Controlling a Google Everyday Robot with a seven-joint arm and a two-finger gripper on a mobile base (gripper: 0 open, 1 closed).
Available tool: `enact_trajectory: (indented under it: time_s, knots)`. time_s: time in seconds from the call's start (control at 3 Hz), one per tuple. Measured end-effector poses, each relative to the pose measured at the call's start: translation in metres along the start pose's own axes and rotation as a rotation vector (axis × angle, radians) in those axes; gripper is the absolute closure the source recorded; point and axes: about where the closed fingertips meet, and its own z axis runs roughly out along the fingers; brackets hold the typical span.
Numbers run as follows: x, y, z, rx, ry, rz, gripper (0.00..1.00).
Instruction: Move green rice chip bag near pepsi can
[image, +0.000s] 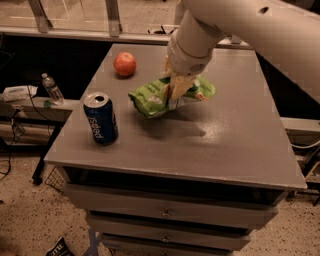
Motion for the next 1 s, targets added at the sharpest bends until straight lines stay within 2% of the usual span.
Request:
enact_trajectory:
  time_s: [0.33, 1.0]
  knots:
    - [-0.018, 0.009, 0.011, -0.038, -0.001, -0.046, 1.00]
    - [-0.049, 0.013, 0.026, -0.072, -0.030, -0.116, 1.00]
